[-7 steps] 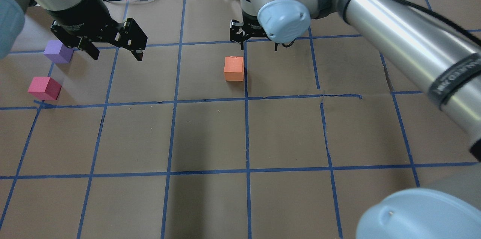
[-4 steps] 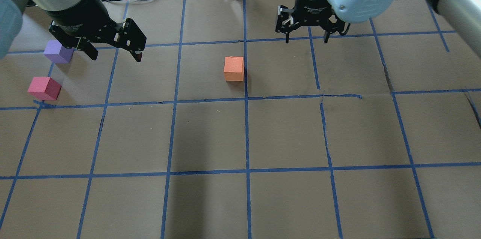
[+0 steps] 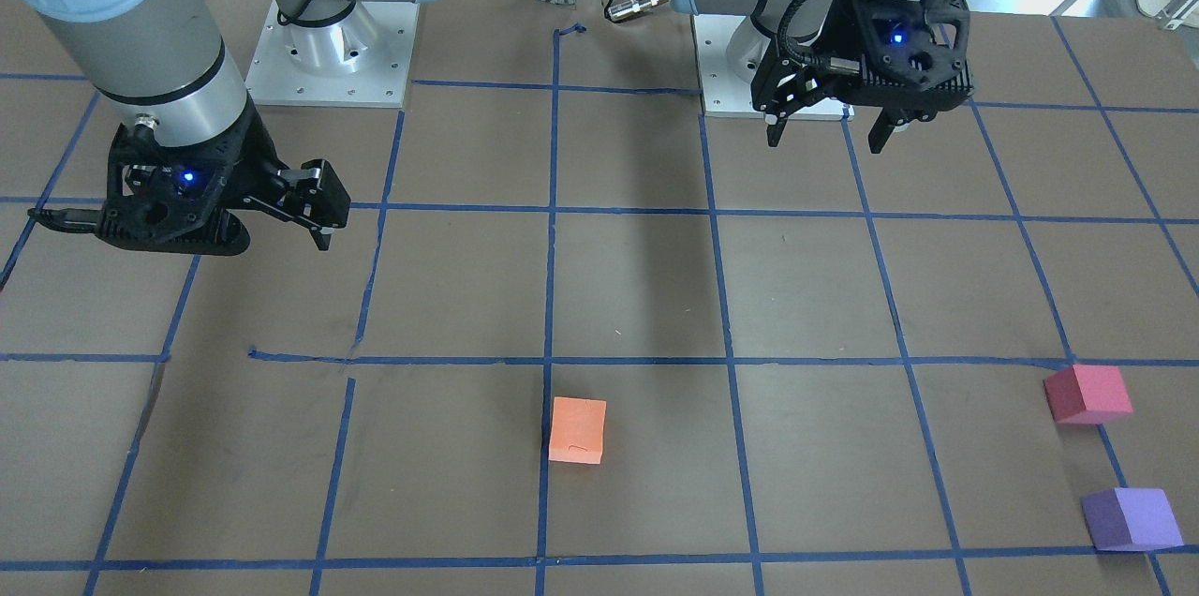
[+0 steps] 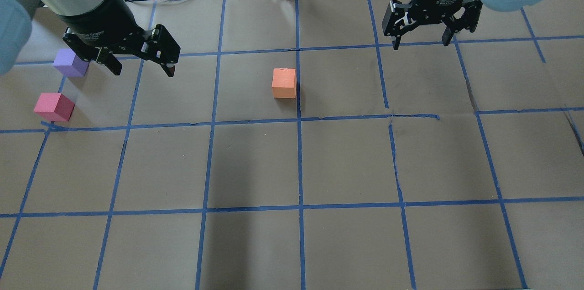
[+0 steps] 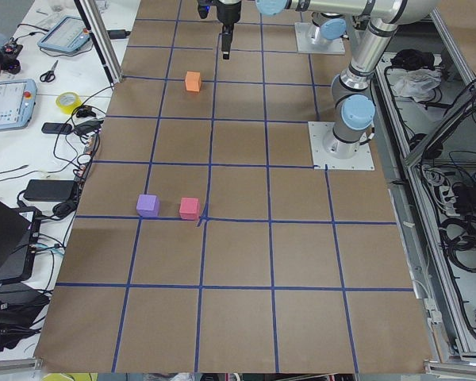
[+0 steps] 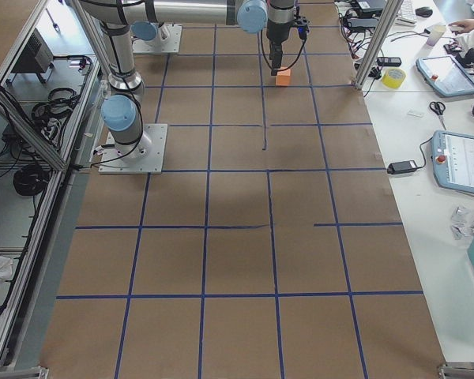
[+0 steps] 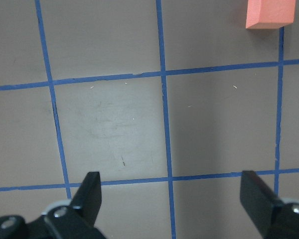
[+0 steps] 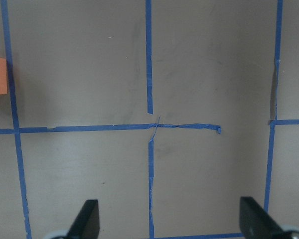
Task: Arrange blocks in a line
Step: 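Open the right gripper and lift it back to its start, then reach the left gripper to the orange cube and grasp it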
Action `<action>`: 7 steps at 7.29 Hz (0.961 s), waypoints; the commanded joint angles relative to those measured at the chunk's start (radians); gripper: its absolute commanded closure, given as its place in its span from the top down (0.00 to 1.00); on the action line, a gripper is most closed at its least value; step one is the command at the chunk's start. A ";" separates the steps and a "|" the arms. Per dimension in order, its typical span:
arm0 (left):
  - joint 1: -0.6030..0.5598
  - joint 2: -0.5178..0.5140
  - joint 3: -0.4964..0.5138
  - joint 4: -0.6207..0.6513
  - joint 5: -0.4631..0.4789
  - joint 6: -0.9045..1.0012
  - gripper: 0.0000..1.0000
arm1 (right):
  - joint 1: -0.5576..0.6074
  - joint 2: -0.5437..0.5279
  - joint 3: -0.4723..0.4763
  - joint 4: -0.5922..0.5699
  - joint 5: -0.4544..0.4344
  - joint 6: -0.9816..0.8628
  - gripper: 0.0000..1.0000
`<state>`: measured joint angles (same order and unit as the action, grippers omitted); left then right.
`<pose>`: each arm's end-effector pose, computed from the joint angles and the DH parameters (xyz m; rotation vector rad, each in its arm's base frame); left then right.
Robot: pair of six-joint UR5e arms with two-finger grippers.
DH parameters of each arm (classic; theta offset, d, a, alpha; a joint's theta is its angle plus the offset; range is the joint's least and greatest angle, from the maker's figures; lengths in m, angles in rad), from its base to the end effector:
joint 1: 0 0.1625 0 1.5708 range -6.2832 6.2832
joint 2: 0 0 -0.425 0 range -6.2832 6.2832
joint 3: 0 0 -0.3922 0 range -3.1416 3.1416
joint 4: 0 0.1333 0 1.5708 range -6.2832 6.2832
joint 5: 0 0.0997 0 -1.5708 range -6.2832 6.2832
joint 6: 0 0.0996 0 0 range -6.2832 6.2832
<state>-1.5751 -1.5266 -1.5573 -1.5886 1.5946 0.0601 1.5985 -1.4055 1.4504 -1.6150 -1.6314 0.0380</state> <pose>-0.1330 -0.4758 0.5142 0.0996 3.1145 -0.0611 0.1428 -0.5576 0.4646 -0.0158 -3.0810 0.0020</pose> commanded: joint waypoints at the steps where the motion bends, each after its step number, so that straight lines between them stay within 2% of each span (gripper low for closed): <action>1: -0.002 -0.010 0.008 0.007 -0.002 0.000 1.00 | 0.003 -0.024 0.004 -0.006 -0.007 0.000 1.00; 3: -0.010 -0.050 0.000 0.016 -0.005 -0.005 1.00 | 0.003 -0.027 0.010 -0.006 -0.008 -0.010 1.00; 5: -0.032 -0.154 0.000 0.103 -0.019 -0.099 1.00 | 0.000 -0.023 0.015 -0.016 -0.008 -0.017 1.00; 7: -0.083 -0.300 0.013 0.279 -0.021 -0.120 1.00 | -0.003 0.005 0.015 -0.025 -0.012 -0.042 1.00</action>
<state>-1.6273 -1.7366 -1.5531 -1.4042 1.5750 -0.0447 1.5968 -1.4127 1.4645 -1.6339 -1.6428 0.0155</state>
